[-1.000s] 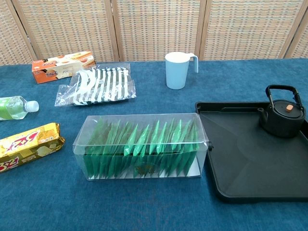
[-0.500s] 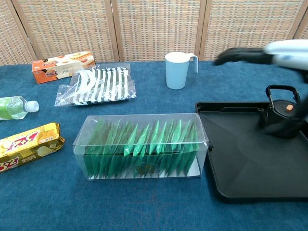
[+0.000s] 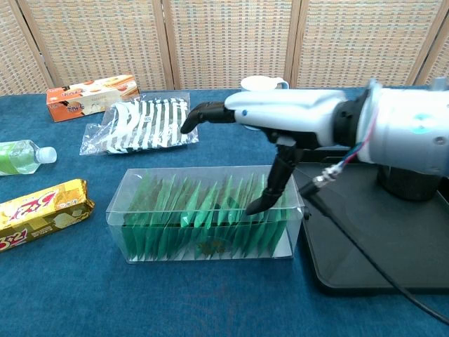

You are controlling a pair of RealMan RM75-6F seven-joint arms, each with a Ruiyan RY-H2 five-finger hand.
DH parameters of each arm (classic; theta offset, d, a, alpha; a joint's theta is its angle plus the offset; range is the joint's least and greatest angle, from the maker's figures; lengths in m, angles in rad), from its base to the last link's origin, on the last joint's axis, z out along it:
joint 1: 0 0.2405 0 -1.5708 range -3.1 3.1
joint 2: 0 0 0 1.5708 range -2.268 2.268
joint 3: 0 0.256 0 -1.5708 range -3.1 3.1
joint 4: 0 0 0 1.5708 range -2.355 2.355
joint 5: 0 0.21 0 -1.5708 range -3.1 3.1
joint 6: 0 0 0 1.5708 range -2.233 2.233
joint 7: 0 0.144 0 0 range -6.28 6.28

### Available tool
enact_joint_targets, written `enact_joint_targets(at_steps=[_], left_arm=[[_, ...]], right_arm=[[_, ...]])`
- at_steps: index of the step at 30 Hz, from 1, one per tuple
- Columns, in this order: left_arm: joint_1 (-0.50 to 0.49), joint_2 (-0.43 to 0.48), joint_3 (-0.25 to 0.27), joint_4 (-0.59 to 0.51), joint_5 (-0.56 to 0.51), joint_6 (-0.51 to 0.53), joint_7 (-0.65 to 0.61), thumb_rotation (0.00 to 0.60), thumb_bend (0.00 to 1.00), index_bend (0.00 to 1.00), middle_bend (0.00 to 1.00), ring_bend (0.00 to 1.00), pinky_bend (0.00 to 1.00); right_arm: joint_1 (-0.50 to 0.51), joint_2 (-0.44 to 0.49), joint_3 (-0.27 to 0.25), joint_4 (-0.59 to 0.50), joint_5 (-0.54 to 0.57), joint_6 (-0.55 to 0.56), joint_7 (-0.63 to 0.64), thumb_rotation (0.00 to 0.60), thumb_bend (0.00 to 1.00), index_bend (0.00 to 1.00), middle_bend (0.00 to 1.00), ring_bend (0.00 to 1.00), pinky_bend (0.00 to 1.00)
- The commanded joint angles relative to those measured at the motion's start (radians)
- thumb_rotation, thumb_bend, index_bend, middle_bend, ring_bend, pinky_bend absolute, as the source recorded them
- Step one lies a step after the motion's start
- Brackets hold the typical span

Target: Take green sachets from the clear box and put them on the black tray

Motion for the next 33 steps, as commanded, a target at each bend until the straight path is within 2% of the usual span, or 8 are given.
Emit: enact_joint_targets(at_steps=[1,19,21,29,33], left_arm=[[-0.002,-0.001,0.000,0.000,-0.002,-0.003,0.003,0.600,0.10,0.00,0.00,0.00,0.00],[-0.007,0.002,0.001,-0.001,-0.007,-0.013,-0.003,0.600,0.10,0.00,0.00,0.00,0.00],[-0.007,0.002,0.002,-0.002,-0.007,-0.013,-0.002,0.600,0.10,0.00,0.00,0.00,0.00],[-0.008,0.001,0.002,-0.001,-0.009,-0.014,-0.002,0.600,0.10,0.00,0.00,0.00,0.00],[-0.008,0.001,0.002,-0.001,-0.009,-0.015,-0.002,0.600,0.10,0.00,0.00,0.00,0.00]], right_arm=[[0.052,-0.051,-0.006,0.037,0.076,0.019,-0.075,0.600,0.11,0.15,0.00,0.00,0.00],[0.128,-0.097,-0.072,0.058,0.204,0.101,-0.174,0.600,0.16,0.16,0.00,0.00,0.00],[0.133,-0.101,-0.077,0.065,0.212,0.107,-0.177,0.600,0.19,0.16,0.00,0.00,0.00],[0.136,-0.109,-0.094,0.076,0.198,0.138,-0.153,0.600,0.49,0.22,0.00,0.00,0.00],[0.130,-0.105,-0.090,0.071,0.164,0.158,-0.121,0.600,0.54,0.24,0.00,0.00,0.00]])
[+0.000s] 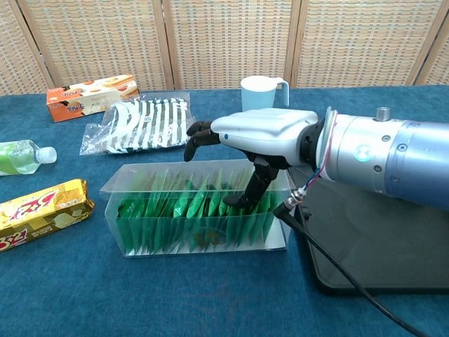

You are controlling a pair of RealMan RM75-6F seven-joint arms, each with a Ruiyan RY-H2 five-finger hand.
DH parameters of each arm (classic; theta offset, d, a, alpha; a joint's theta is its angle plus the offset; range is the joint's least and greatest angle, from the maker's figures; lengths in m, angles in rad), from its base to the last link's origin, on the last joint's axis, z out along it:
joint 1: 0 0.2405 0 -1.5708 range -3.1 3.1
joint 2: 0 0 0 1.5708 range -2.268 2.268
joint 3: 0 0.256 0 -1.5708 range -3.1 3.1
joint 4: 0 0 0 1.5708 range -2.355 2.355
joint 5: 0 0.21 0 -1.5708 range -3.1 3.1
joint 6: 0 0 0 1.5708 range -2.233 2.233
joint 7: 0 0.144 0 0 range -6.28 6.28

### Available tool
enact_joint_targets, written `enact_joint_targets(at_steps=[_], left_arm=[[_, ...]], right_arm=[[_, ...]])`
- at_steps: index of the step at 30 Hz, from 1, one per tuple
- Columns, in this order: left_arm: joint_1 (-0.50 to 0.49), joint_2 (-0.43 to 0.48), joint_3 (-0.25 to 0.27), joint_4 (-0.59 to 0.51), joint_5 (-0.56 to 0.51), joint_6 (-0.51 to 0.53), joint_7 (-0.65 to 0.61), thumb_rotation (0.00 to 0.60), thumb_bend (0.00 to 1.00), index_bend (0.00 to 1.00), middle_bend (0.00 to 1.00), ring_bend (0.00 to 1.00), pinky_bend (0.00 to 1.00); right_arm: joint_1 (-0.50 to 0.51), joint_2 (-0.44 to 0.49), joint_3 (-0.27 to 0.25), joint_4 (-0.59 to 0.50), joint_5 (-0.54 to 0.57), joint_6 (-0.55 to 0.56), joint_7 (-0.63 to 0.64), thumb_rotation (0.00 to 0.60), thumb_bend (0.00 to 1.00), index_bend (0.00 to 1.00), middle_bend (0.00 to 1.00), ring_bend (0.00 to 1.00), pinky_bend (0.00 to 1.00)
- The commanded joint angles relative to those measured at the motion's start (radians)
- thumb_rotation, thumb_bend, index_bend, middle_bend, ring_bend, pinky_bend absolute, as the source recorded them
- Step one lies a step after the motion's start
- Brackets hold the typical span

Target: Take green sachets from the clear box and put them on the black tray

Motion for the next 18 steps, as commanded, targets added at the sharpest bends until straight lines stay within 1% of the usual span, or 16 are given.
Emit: enact_joint_targets(at_steps=[1,6,10,15,18], left_arm=[[0.000,0.000,0.000,0.000,0.000,-0.001,0.000,0.600,0.10,0.00,0.00,0.00,0.00],[-0.001,0.001,0.001,-0.001,0.000,-0.001,-0.002,0.600,0.10,0.00,0.00,0.00,0.00],[-0.001,0.003,0.001,0.000,-0.001,-0.003,-0.008,0.600,0.10,0.00,0.00,0.00,0.00],[-0.002,0.006,0.001,0.000,-0.003,-0.006,-0.015,0.600,0.10,0.00,0.00,0.00,0.00],[-0.003,0.007,0.000,0.001,-0.006,-0.009,-0.019,0.600,0.10,0.00,0.00,0.00,0.00]], right_arm=[[-0.005,0.005,0.006,-0.003,-0.024,0.015,0.027,0.600,0.55,0.24,0.00,0.00,0.00],[-0.001,0.007,0.027,0.014,-0.030,0.028,0.052,0.600,0.55,0.24,0.00,0.00,0.00],[0.015,-0.006,0.069,0.075,-0.020,0.046,0.068,0.600,0.55,0.24,0.00,0.00,0.00],[0.038,-0.016,0.132,0.142,0.048,0.038,0.108,0.600,0.56,0.26,0.00,0.00,0.00],[0.052,-0.009,0.154,0.158,0.098,0.027,0.107,0.600,0.57,0.29,0.00,0.00,0.00]])
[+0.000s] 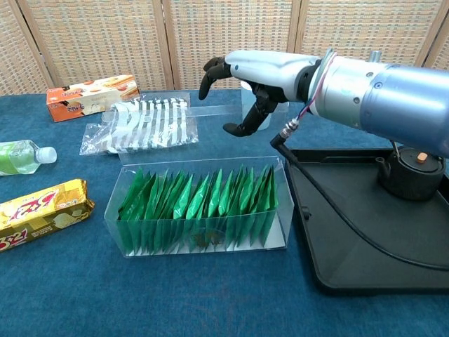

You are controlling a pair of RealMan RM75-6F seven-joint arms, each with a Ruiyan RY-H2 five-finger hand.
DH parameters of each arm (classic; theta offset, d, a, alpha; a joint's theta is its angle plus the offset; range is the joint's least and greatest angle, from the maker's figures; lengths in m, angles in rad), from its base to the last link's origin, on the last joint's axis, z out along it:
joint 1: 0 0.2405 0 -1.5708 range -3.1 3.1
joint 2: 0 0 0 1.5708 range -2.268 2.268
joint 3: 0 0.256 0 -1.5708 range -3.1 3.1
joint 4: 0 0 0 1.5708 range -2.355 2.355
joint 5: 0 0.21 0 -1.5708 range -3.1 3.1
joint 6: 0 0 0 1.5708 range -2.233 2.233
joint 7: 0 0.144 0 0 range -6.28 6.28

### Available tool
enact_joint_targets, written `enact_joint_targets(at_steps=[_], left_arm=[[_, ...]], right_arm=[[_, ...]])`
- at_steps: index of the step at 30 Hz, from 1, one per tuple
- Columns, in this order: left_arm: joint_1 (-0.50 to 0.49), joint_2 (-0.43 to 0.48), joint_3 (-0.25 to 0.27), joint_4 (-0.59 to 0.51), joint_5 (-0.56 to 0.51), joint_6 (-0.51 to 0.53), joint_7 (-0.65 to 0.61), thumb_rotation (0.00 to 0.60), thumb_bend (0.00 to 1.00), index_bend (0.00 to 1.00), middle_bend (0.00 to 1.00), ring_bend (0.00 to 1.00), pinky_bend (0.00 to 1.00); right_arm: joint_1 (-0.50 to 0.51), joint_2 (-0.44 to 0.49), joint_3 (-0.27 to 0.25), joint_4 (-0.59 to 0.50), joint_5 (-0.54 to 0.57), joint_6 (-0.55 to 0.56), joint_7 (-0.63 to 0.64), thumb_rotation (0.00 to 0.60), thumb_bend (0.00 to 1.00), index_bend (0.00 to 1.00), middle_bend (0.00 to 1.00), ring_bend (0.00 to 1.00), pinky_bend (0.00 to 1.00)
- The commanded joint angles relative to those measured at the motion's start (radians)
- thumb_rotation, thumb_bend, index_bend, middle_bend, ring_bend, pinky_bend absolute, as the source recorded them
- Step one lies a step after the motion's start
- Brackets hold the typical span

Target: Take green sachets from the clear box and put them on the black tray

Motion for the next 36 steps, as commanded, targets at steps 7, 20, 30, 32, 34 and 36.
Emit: enact_joint_targets(at_steps=[7,20,30,32,34,36], left_arm=[[-0.004,0.002,-0.001,0.001,-0.007,-0.010,-0.006,0.600,0.10,0.00,0.00,0.00,0.00],[-0.011,0.002,0.002,-0.002,-0.012,-0.025,0.001,0.600,0.10,0.00,0.00,0.00,0.00],[-0.010,0.002,0.004,-0.003,-0.007,-0.021,0.001,0.600,0.10,0.00,0.00,0.00,0.00],[-0.010,0.002,0.005,-0.003,-0.006,-0.020,0.000,0.600,0.10,0.00,0.00,0.00,0.00],[-0.009,0.002,0.005,-0.003,-0.005,-0.020,0.001,0.600,0.10,0.00,0.00,0.00,0.00],[-0.010,0.002,0.005,-0.002,-0.006,-0.020,0.001,0.600,0.10,0.00,0.00,0.00,0.00]], right_arm=[[0.049,0.004,0.056,0.065,0.162,-0.013,-0.020,0.600,0.58,0.30,0.00,0.00,0.00],[0.134,0.105,0.028,0.013,0.506,-0.127,-0.125,0.600,0.77,0.51,0.02,0.00,0.00],[0.189,0.179,-0.016,-0.029,0.617,-0.168,-0.114,0.600,0.93,0.62,0.03,0.00,0.00],[0.201,0.190,-0.029,-0.033,0.639,-0.165,-0.115,0.600,0.94,0.62,0.03,0.00,0.00],[0.210,0.201,-0.037,-0.041,0.650,-0.163,-0.111,0.600,0.94,0.61,0.03,0.00,0.00],[0.212,0.207,-0.040,-0.047,0.643,-0.162,-0.104,0.600,0.93,0.48,0.02,0.00,0.00]])
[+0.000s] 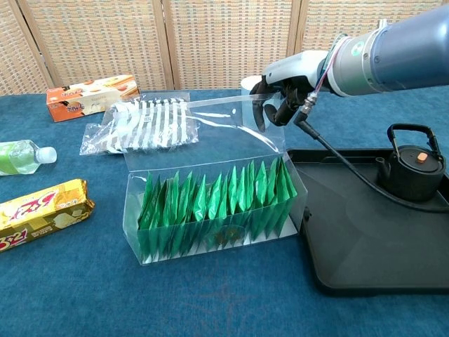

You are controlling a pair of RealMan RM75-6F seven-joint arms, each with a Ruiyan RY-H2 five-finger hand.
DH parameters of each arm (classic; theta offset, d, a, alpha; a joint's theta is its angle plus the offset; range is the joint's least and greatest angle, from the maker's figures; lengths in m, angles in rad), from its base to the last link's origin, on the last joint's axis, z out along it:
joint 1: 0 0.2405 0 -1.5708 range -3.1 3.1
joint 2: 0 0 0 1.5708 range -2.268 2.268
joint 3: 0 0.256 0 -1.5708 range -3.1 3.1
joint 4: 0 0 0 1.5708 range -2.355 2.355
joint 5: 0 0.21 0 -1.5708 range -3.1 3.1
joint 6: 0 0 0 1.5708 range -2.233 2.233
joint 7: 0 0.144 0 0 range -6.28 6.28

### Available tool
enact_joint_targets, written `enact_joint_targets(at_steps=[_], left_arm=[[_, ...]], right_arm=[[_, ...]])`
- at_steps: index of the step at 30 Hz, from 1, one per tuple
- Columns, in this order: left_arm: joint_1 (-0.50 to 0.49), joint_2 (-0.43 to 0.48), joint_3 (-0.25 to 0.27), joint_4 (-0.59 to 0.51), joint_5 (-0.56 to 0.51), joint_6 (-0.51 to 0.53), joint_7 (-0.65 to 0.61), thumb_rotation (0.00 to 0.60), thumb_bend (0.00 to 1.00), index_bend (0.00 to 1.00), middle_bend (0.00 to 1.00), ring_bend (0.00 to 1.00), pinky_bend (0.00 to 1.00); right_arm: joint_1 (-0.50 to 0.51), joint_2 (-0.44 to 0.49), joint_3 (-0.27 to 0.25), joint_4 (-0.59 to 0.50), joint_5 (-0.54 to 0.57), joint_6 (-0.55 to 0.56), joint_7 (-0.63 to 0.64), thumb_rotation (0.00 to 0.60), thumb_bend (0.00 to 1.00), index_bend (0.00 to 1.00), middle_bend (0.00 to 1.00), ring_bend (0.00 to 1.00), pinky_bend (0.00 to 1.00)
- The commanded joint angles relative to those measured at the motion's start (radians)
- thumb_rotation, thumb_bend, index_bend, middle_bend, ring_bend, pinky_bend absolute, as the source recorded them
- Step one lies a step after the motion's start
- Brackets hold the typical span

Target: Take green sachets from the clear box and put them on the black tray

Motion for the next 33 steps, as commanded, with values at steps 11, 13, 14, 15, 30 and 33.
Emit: enact_joint_targets(at_steps=[11,13,14,15,30,33], left_arm=[[-0.001,-0.002,-0.001,0.000,-0.002,0.000,0.004,0.600,0.10,0.00,0.00,0.00,0.00],[-0.001,-0.002,0.000,0.000,-0.002,-0.001,0.004,0.600,0.10,0.00,0.00,0.00,0.00],[-0.002,-0.002,-0.001,0.000,-0.002,-0.002,0.003,0.600,0.10,0.00,0.00,0.00,0.00],[-0.002,-0.002,-0.001,0.000,-0.002,-0.002,0.003,0.600,0.10,0.00,0.00,0.00,0.00],[-0.003,-0.004,0.004,-0.004,0.006,-0.001,0.013,0.600,0.10,0.00,0.00,0.00,0.00],[-0.003,-0.004,0.005,-0.005,0.006,-0.002,0.014,0.600,0.10,0.00,0.00,0.00,0.00]], right_arm=[[-0.069,-0.058,0.019,0.016,-0.309,0.227,0.140,0.600,0.13,0.00,0.00,0.00,0.00],[-0.091,-0.061,0.016,0.015,-0.391,0.253,0.174,0.600,0.12,0.00,0.00,0.00,0.00],[-0.101,-0.061,0.010,0.015,-0.426,0.258,0.188,0.600,0.12,0.00,0.00,0.00,0.00],[-0.110,-0.059,0.003,0.016,-0.462,0.262,0.199,0.600,0.12,0.00,0.00,0.00,0.00],[-0.197,0.002,-0.188,0.116,-1.134,0.169,0.488,0.600,0.15,0.38,0.06,0.00,0.00],[-0.196,-0.009,-0.200,0.139,-1.163,0.155,0.475,0.600,0.17,0.38,0.07,0.00,0.00]])
